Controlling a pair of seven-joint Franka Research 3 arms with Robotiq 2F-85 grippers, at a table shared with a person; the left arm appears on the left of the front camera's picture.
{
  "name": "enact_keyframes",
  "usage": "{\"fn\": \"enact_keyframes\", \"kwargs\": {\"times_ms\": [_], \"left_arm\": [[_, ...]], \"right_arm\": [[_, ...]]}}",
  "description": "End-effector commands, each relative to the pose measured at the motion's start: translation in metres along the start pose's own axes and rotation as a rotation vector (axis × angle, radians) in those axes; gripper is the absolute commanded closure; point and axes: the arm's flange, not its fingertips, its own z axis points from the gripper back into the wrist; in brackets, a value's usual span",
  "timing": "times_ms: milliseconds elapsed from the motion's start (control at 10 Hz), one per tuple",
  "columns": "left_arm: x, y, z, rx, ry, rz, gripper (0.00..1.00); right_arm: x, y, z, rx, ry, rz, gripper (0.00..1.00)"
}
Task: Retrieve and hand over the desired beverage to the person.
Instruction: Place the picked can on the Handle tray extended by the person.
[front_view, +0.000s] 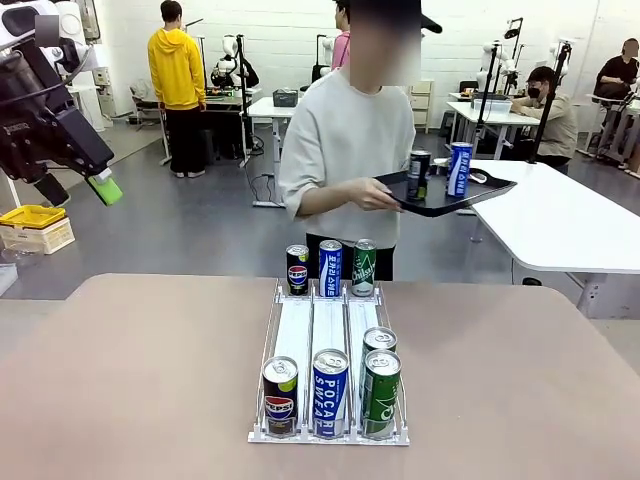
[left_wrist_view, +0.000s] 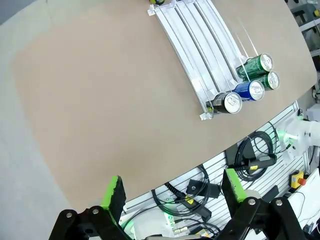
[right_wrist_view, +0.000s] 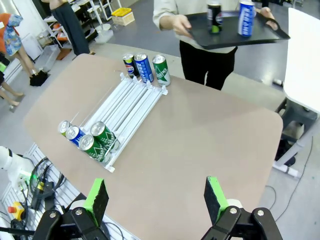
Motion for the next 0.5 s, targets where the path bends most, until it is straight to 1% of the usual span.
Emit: {"fn": "enact_keyframes", "kwargs": {"times_ms": [0,200,300,400], "left_arm": [[0.002,0.001,0.001,0.001,-0.001,-0.017,0.0],[0.0,0.0,0.0,0.0,0.0,0.0,0.0],[-0.008,0.006,0.016,-0.099,-0.021,-0.241,0.0],[-0.013,0.021,0.04,-0.216,-0.07,-0.339,0.0]], "right_arm": [[0.0,0.0,-0.001,0.021,-0.007,0.006,0.0],[0.0,0.0,-0.001,0.021,-0.007,0.006,0.0],[0.0,0.0,-0.001,0.021,-0.007,0.006,0.0],[0.0,0.0,-0.001,0.021,-0.007,0.006,0.0]]}}
